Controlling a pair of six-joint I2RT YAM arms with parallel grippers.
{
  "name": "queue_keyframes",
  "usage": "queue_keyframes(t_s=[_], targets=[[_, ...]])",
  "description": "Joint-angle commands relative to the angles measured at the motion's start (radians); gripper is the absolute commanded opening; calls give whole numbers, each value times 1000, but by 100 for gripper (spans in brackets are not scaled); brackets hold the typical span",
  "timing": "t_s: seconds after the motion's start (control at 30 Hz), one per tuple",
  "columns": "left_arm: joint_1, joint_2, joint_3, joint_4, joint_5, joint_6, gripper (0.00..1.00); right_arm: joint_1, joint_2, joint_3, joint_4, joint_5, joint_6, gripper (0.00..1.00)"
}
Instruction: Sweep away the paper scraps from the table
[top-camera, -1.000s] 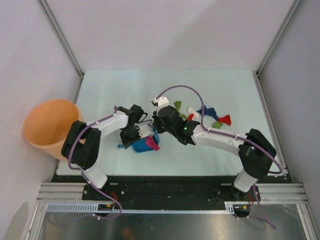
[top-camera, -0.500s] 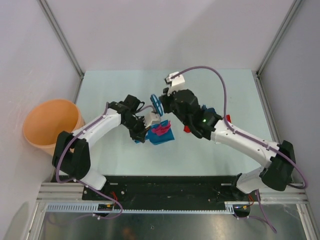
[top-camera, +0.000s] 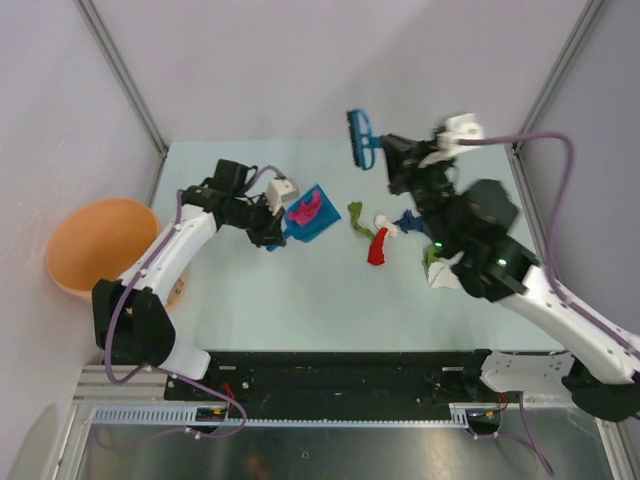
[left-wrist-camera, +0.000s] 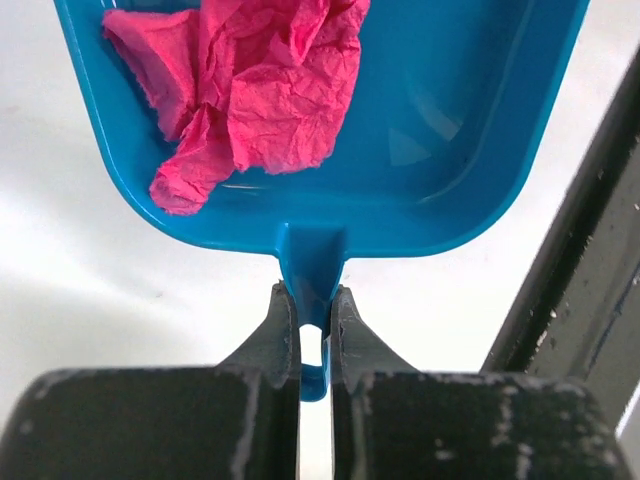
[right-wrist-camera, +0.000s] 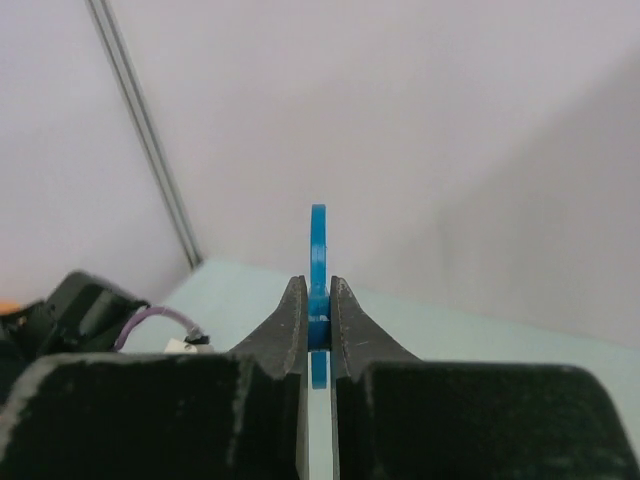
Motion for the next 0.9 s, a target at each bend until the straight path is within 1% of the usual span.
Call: queue_keyframes(t_s=[0.0,0.03,0.07,0.13,0.17,0.23,0.27,0.33,0.37,0.43,0.47,0.53,0.57,0.63,0.67,0.73,0.77,0.8,0.83,0.87], targets=[[110,-114,61,47,65,-92,0,-11,-120,-13,125,70,-73,0],[130,-128,59,49,75,-121,0,-14,-125,-20,107,93,-69,0],[173,-161,59,53,86,-133,0,-26,-137,-29,70,98,-60,0],[213,-207,62,59,109,-178,0,-38,-142,-62,35,103,-26,0],[257,-256,64,67,114,-193,0,-45,-148,-73,3,101,-15,0],[310,-304,71,72,138,-246,0,-68,-146,-89,-46,80,28,0],[380,-344,76,76,146,-270,0,-72,-145,-92,-80,69,47,0],[455,-381,90,78,169,-343,0,-86,-139,-108,-100,52,80,0],[535,-419,91,79,216,-371,0,-84,-139,-113,-109,51,80,0],[618,-453,104,82,274,-441,0,-86,-131,-125,-114,41,104,0],[700,-477,107,85,316,-466,0,-88,-128,-128,-120,35,107,0],[794,-491,113,88,368,-541,0,-88,-119,-132,-126,17,115,0],[889,-497,111,93,434,-563,0,-88,-116,-133,-131,14,121,0],[984,-496,108,99,495,-645,0,-88,-114,-135,-143,0,127,0],[1078,-491,107,104,575,-662,0,-88,-114,-138,-148,-6,134,0],[1173,-484,102,110,650,-724,0,-85,-114,-139,-160,-14,138,0],[1260,-471,98,116,685,-741,0,-84,-117,-142,-163,-15,141,0],[1297,-465,90,116,744,-767,0,-86,-117,-142,-168,-15,143,0],[1337,-459,82,118,762,-774,0,-86,-122,-144,-171,-17,144,0],[1404,-454,76,119,770,-776,0,-86,-123,-147,-171,-18,144,0]])
